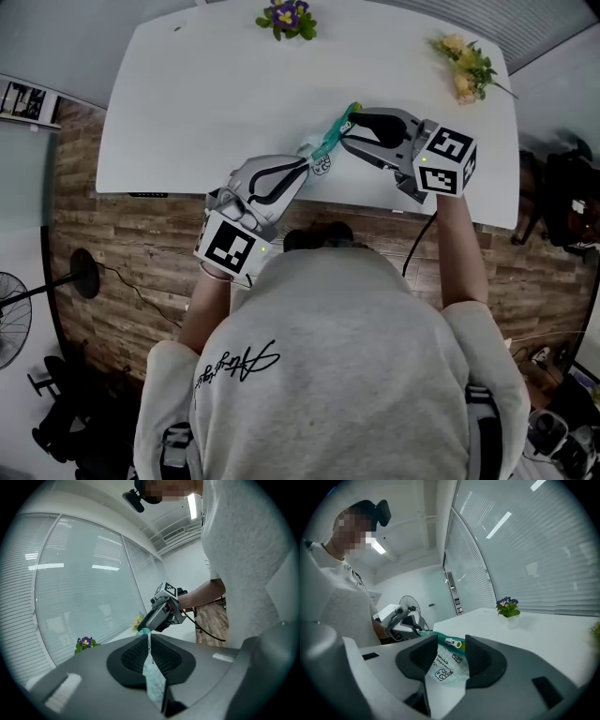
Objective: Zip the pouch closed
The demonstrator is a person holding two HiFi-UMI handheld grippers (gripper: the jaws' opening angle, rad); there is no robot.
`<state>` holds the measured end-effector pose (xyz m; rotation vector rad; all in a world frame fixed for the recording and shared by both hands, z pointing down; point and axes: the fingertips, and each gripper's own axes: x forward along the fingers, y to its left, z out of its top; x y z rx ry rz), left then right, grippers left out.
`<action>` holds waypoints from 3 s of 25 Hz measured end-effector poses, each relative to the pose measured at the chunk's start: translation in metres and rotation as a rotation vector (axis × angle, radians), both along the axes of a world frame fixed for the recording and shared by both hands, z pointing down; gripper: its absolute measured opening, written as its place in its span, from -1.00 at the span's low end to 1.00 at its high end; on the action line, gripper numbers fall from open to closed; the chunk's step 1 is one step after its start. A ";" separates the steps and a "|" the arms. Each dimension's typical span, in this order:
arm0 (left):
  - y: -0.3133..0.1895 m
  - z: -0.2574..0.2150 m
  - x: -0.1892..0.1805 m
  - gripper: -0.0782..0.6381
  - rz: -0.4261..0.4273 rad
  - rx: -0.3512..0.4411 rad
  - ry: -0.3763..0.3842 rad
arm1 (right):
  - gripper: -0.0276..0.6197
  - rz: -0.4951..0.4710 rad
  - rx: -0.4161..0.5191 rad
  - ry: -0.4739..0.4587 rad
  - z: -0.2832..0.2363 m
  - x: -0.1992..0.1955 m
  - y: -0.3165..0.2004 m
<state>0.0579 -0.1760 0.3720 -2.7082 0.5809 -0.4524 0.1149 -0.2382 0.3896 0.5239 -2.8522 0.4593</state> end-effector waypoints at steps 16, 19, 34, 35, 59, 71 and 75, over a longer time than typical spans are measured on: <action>-0.005 0.004 -0.001 -0.73 -0.023 -0.010 0.003 | -0.74 -0.001 0.034 -0.026 0.000 0.007 0.004; -0.005 0.003 -0.002 -0.73 -0.023 -0.006 0.006 | -0.80 0.024 0.087 -0.010 -0.003 0.010 0.003; -0.004 0.005 0.004 -0.73 0.002 0.000 -0.001 | -0.91 0.115 0.105 -0.044 -0.008 0.003 0.001; -0.004 0.004 0.004 -0.73 0.003 0.001 0.001 | -0.91 0.111 0.109 -0.034 -0.007 0.002 0.002; 0.002 -0.013 0.017 -0.75 0.052 0.011 0.051 | -0.92 0.476 0.156 0.147 0.009 0.037 -0.037; -0.002 -0.009 0.010 -0.75 0.019 -0.005 0.060 | -0.51 0.265 -0.057 -0.164 0.013 0.033 0.001; -0.004 -0.007 0.011 -0.75 0.025 -0.010 0.057 | -0.21 0.155 -0.187 -0.213 0.033 0.017 0.014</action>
